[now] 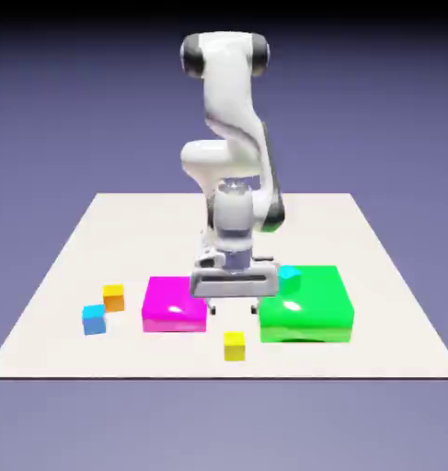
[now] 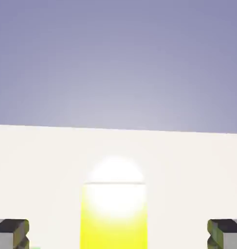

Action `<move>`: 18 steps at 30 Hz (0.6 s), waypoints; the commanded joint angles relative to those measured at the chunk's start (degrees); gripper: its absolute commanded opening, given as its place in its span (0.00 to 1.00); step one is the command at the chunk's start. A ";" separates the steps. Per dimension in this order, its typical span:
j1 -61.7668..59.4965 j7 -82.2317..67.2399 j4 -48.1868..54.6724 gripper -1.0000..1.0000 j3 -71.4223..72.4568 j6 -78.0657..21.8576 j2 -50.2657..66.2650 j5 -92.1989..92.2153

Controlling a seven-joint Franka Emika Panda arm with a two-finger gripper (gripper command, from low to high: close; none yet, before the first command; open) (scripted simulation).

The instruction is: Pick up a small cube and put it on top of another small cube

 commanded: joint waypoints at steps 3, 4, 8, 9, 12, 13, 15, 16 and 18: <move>0.48 0.30 1.18 0.50 -0.56 2.98 4.15 -0.36; 0.72 0.45 1.76 0.50 -0.85 4.47 6.23 -0.54; 1.48 0.93 3.61 0.50 -1.74 9.14 12.74 -1.10; 1.48 0.93 3.61 0.00 -1.74 9.14 12.74 -1.10; 1.00 0.63 2.43 0.00 -1.17 6.17 8.60 -0.74; 0.76 0.47 1.85 0.00 -0.89 4.68 6.52 -0.56; 0.28 0.17 0.67 0.00 -0.32 1.70 2.37 -0.21; 0.03 0.02 0.08 0.00 -0.04 0.21 0.30 -0.03; 0.00 0.00 0.00 0.00 0.00 0.00 0.00 0.00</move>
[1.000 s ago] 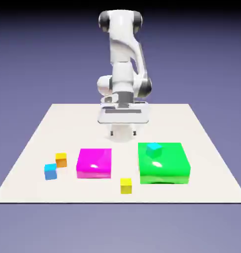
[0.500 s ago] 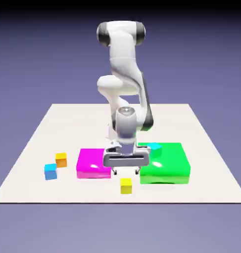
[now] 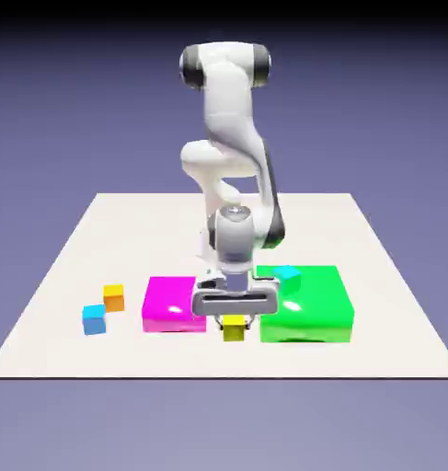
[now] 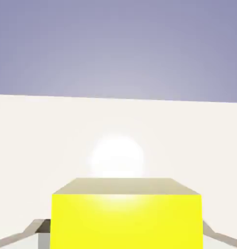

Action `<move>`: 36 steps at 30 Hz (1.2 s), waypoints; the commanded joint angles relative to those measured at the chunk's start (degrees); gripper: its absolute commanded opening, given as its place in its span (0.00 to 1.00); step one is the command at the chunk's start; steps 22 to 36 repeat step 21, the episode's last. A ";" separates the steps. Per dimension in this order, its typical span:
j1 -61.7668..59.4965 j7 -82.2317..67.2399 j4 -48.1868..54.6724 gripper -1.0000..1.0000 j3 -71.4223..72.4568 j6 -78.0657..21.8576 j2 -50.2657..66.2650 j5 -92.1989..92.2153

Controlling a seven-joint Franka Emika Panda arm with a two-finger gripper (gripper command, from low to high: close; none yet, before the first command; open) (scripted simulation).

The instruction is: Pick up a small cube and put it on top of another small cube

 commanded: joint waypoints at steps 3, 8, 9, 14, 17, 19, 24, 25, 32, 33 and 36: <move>-6.22 2.86 1.35 0.00 -6.09 -3.00 -1.48 1.36; -16.60 7.67 3.61 0.00 -16.22 -8.00 -3.93 3.57; -18.68 8.64 4.06 0.00 -18.24 -9.00 -4.43 4.02; -23.79 8.33 5.40 0.00 -19.23 -7.15 -1.06 7.24; -26.53 5.57 6.34 0.00 -15.90 -2.00 5.17 11.03; -26.94 5.16 6.48 1.00 -15.40 -1.23 6.10 11.59; -26.03 6.08 6.16 1.00 -16.51 -2.94 4.03 10.33; -26.03 6.08 6.16 1.00 -16.51 -2.94 4.03 10.33; -26.03 6.08 6.16 1.00 -16.51 -2.94 4.03 10.33; -26.03 6.08 6.16 1.00 -16.51 -2.94 4.03 10.33; -26.03 6.08 6.16 1.00 -16.51 -2.94 4.03 10.33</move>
